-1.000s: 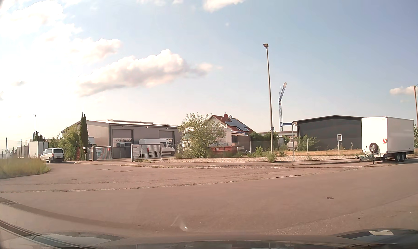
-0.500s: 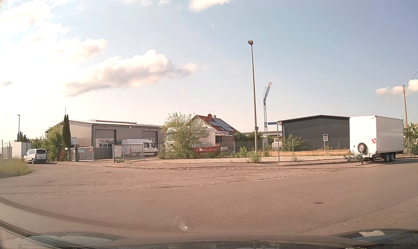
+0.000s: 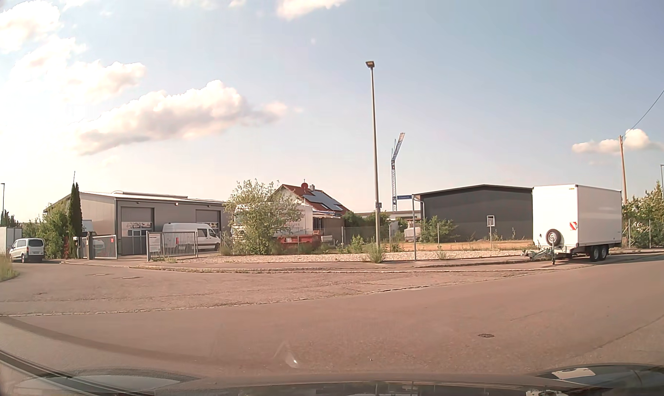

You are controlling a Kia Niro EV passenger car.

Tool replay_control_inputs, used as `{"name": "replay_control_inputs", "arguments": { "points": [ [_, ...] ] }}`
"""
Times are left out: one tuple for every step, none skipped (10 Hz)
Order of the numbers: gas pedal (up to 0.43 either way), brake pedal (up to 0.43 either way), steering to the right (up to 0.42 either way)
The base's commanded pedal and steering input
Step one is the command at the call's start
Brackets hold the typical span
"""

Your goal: Follow the waypoints while adhering to traffic rules and regulations

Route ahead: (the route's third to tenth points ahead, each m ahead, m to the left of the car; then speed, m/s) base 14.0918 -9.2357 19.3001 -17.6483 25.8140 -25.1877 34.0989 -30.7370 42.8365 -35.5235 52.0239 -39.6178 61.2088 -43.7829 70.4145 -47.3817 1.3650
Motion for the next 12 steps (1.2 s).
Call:
{"name": "replay_control_inputs", "arguments": {
  "points": [
    [0.000, 0.018, 0.407],
    [0.000, 0.012, 0.407],
    [0.000, 0.018, 0.407],
    [0.000, 0.012, 0.407],
    [0.000, 0.018, 0.409],
    [0.000, 0.018, 0.416],
    [0.008, 0.018, 0.422],
    [0.047, 0.018, 0.431],
    [0.047, 0.012, 0.442],
    [0.047, 0.018, 0.452],
    [0.047, 0.012, 0.471],
    [0.047, 0.018, 0.493]
  ]
}}
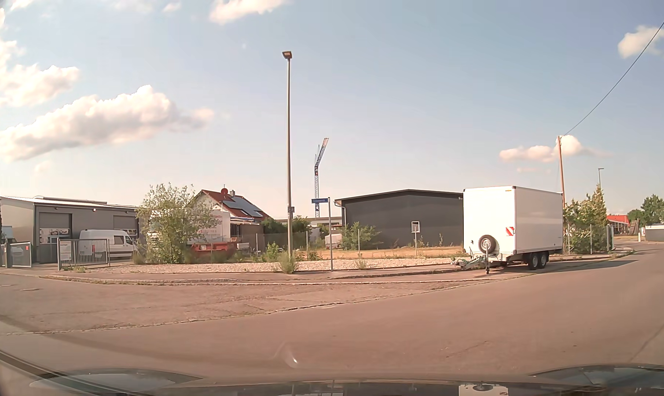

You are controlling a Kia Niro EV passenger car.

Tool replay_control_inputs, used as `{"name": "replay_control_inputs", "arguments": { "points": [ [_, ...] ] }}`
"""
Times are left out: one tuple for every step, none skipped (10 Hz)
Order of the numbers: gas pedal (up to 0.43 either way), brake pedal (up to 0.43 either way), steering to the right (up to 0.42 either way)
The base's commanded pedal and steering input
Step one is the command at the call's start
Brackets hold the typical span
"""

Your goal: Follow the waypoints while adhering to traffic rules and regulations

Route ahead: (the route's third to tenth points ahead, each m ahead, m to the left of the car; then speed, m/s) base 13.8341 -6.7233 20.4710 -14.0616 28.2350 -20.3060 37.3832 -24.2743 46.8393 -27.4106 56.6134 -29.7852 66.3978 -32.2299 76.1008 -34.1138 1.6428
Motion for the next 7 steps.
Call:
{"name": "replay_control_inputs", "arguments": {
  "points": [
    [0.047, 0.018, 0.497],
    [0.047, 0.018, 0.497],
    [0.047, 0.018, 0.506],
    [0.047, 0.018, 0.518],
    [0.067, 0.012, 0.533],
    [0.079, 0.018, 0.547],
    [0.087, 0.018, 0.556]
  ]
}}
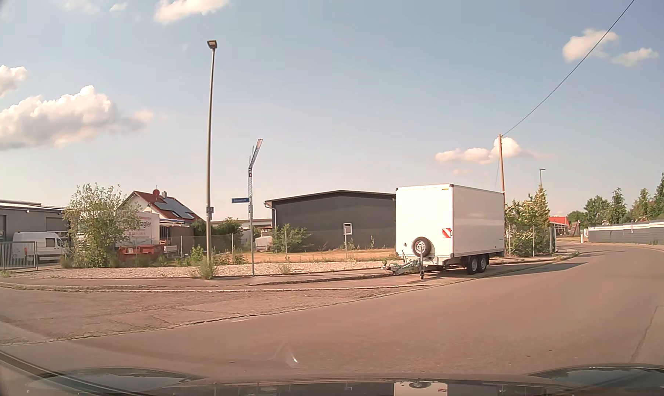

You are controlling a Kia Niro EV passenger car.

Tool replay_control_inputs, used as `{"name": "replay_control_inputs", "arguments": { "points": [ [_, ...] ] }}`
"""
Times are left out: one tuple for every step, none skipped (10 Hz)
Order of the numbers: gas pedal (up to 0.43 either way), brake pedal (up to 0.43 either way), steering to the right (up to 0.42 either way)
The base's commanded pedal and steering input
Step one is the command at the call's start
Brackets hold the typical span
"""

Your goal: Follow the waypoints while adhering to traffic rules and regulations

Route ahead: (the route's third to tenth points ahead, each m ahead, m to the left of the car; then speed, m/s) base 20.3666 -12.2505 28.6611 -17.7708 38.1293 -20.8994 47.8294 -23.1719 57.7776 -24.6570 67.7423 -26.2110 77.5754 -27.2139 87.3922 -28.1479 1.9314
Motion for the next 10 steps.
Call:
{"name": "replay_control_inputs", "arguments": {
  "points": [
    [0.098, 0.018, 0.555],
    [0.110, 0.012, 0.555],
    [0.118, 0.018, 0.552],
    [0.138, 0.012, 0.548],
    [0.150, 0.012, 0.541],
    [0.150, 0.018, 0.531],
    [0.150, 0.018, 0.514],
    [0.157, 0.018, 0.499],
    [0.157, 0.012, 0.473],
    [0.169, 0.012, 0.449]
  ]
}}
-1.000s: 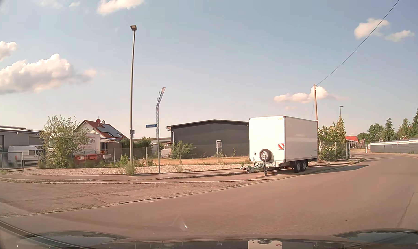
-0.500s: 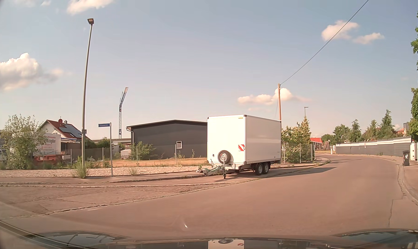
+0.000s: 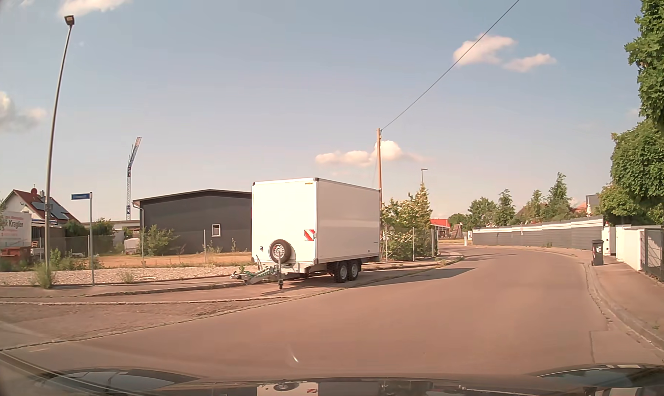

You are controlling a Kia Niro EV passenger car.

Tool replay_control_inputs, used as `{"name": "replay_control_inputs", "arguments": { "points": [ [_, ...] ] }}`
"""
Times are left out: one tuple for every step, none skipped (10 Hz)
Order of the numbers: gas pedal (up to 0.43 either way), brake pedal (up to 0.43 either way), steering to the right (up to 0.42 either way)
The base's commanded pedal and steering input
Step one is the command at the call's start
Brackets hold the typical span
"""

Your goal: Follow the waypoints while adhering to traffic rules and regulations

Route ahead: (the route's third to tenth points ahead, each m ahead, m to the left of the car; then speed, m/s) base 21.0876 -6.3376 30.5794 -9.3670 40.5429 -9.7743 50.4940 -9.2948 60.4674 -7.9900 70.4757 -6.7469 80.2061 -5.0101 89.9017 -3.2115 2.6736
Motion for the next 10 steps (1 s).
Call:
{"name": "replay_control_inputs", "arguments": {
  "points": [
    [0.177, 0.018, 0.424],
    [0.177, 0.012, 0.400],
    [0.189, 0.018, 0.381],
    [0.197, 0.012, 0.365],
    [0.197, 0.018, 0.356],
    [0.197, 0.018, 0.346],
    [0.197, 0.018, 0.330],
    [0.197, 0.018, 0.306],
    [0.197, 0.018, 0.286],
    [0.197, 0.018, 0.259]
  ]
}}
